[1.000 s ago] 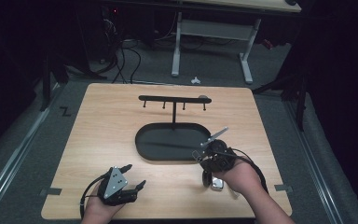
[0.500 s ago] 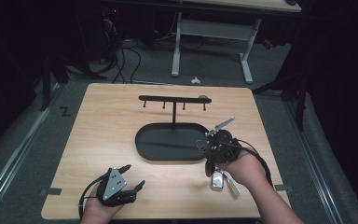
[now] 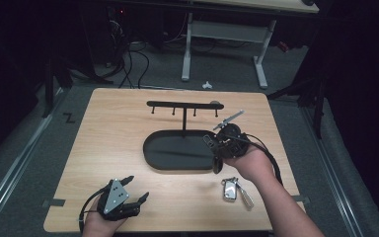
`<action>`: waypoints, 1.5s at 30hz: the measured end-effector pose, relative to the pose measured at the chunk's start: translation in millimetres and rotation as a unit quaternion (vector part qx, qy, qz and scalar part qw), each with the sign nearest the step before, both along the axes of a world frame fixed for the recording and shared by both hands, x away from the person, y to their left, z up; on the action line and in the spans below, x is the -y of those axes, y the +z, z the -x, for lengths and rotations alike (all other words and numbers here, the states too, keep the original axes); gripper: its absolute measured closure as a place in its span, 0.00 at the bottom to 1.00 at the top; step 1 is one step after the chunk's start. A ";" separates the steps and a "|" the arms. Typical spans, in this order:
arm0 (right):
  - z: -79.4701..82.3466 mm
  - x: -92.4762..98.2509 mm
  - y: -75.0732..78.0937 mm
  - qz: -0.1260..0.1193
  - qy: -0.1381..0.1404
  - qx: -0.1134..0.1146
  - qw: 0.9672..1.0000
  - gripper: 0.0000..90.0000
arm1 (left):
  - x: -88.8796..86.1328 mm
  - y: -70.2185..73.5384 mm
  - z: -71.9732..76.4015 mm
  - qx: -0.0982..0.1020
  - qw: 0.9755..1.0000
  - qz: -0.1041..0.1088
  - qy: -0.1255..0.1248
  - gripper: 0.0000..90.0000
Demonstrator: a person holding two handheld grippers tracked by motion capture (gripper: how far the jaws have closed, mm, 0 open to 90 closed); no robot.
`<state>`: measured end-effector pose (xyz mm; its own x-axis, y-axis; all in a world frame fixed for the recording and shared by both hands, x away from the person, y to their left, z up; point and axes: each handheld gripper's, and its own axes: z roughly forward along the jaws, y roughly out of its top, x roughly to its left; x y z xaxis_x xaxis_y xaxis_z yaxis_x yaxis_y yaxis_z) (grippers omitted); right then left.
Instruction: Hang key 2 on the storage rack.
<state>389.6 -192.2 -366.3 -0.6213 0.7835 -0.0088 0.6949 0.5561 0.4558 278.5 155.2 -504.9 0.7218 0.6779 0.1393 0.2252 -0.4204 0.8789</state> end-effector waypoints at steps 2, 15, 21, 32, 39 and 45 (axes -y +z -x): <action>-5.5 -2.9 2.2 -0.001 0.000 0.002 1.000 0.90 | -1.5 0.2 -0.2 -0.002 1.000 0.002 0.001 0.30; -26.5 -18.9 22.7 -0.013 -0.005 0.022 1.000 0.90 | -2.4 -0.2 0.9 -0.002 1.000 0.004 0.001 0.30; -34.7 -23.0 30.3 -0.009 -0.008 0.028 1.000 0.90 | -2.8 0.2 1.0 -0.001 1.000 0.005 0.002 0.30; -48.2 -31.6 36.7 -0.007 -0.015 0.037 0.999 0.90 | -3.3 0.6 1.3 -0.002 1.000 0.003 0.000 0.30; -53.9 -36.1 32.9 -0.001 -0.020 0.037 0.999 0.90 | -3.1 0.2 1.1 -0.004 1.000 -0.001 -0.003 0.30; -58.0 -38.8 27.6 0.001 -0.023 0.035 0.999 0.90 | -2.0 -0.1 1.5 -0.001 1.000 -0.003 -0.004 0.30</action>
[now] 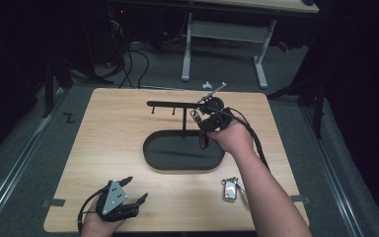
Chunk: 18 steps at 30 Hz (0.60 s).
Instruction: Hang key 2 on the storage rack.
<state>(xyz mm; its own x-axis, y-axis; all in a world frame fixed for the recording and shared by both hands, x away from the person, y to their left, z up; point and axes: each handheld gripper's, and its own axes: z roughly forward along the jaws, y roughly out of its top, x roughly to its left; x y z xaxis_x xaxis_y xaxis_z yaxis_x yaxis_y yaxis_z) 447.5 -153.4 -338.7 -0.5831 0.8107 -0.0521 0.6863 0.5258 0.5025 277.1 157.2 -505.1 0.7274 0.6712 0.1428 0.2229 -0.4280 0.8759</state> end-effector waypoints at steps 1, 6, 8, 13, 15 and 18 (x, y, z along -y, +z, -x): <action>-0.7 -0.2 -0.5 0.002 0.000 0.001 1.000 0.90 | 0.1 0.0 0.1 0.000 1.000 0.000 0.000 0.30; -4.6 -0.5 -5.2 0.009 -0.009 0.004 1.000 0.90 | 0.4 -0.3 0.0 0.000 1.000 0.000 -0.001 0.30; -6.1 -2.3 -9.3 0.011 -0.012 0.004 1.000 0.90 | 0.5 -0.4 0.0 0.000 1.000 0.000 -0.001 0.30; -11.1 -5.8 -17.0 0.019 -0.020 0.002 1.000 0.90 | 0.4 -0.4 0.0 -0.001 1.000 -0.001 -0.002 0.30; -12.9 -6.1 -18.6 0.020 -0.021 0.005 1.000 0.90 | 0.5 -0.6 -0.1 -0.002 1.000 -0.001 -0.002 0.30; -16.9 -7.6 -21.7 0.019 -0.027 0.007 0.999 0.89 | 0.6 -0.7 0.0 -0.003 1.000 -0.001 -0.002 0.30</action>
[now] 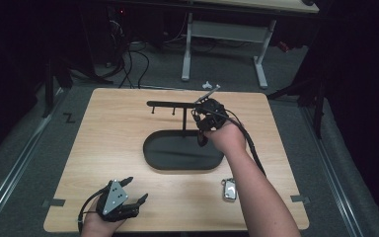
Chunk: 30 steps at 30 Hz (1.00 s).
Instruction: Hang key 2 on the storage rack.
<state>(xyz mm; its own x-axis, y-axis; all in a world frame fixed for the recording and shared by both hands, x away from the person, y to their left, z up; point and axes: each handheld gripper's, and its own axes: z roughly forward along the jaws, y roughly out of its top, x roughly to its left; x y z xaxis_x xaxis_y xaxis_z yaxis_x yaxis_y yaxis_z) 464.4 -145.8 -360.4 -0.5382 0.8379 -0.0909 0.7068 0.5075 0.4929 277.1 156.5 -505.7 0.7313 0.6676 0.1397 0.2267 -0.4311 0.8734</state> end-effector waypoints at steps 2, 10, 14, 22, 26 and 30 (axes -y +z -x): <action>-2.1 -1.2 -1.8 -0.002 -0.001 0.003 1.000 0.89 | -0.1 0.0 -0.1 0.000 1.000 -0.001 -0.001 0.30; -4.2 -3.5 -7.6 -0.002 -0.004 0.002 1.000 0.80 | -1.4 -1.3 -1.6 -0.002 1.000 0.001 0.000 0.30; 1.7 -1.4 -7.7 -0.002 -0.006 -0.001 1.000 0.74 | -1.5 -1.4 -1.9 -0.004 1.000 -0.001 -0.001 0.30; 22.3 14.5 -9.1 -0.019 -0.008 0.014 1.000 0.64 | 0.2 -2.9 -2.9 -0.005 1.000 -0.001 0.001 0.30; 42.6 30.5 -20.2 -0.037 -0.010 0.013 0.999 0.58 | 0.5 -3.5 -3.9 -0.009 1.000 -0.002 0.001 0.30; 59.4 43.6 -33.6 -0.045 -0.011 0.013 0.999 0.57 | 2.2 -4.8 -4.6 -0.015 1.000 -0.007 0.001 0.30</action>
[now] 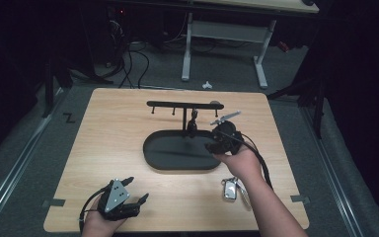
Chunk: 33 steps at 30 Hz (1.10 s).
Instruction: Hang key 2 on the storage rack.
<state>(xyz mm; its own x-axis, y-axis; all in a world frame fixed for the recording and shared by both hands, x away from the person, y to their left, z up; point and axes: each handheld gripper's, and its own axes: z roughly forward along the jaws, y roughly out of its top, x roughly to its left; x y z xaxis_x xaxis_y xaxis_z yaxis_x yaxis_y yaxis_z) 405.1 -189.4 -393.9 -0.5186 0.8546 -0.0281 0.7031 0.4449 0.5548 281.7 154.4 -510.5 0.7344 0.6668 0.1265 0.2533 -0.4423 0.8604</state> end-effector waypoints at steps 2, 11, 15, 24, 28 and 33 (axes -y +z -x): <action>8.3 6.9 -7.2 -0.008 -0.001 -0.001 1.000 0.57 | 0.9 -0.5 0.1 -0.002 1.000 -0.001 0.000 0.30; 41.7 36.3 -38.0 -0.032 -0.009 0.009 0.999 0.56 | 1.5 -1.9 -1.1 -0.009 1.000 0.002 0.002 0.30; 58.2 47.2 -52.7 -0.044 -0.006 0.021 0.999 0.55 | 2.3 -3.5 -0.9 -0.012 1.000 0.001 0.003 0.30; 96.0 59.9 -88.4 -0.065 -0.007 0.047 0.997 0.56 | 7.6 -6.3 -0.2 -0.016 1.000 -0.009 -0.003 0.30; 103.5 63.3 -94.6 -0.049 -0.001 0.043 0.998 0.55 | 8.1 -6.2 -0.8 -0.017 1.000 -0.009 -0.003 0.30; 101.9 83.4 -91.8 -0.075 -0.030 0.043 0.996 0.57 | 7.4 -4.9 -0.8 -0.013 1.000 -0.007 -0.008 0.30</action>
<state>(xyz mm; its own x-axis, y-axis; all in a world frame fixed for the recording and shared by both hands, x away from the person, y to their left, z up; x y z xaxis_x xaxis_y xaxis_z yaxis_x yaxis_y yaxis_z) 303.2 -272.8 -485.7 -0.4684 0.8814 0.0604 0.6728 0.3115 0.6710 282.5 146.9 -515.4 0.7486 0.6527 0.1163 0.2685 -0.4589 0.8469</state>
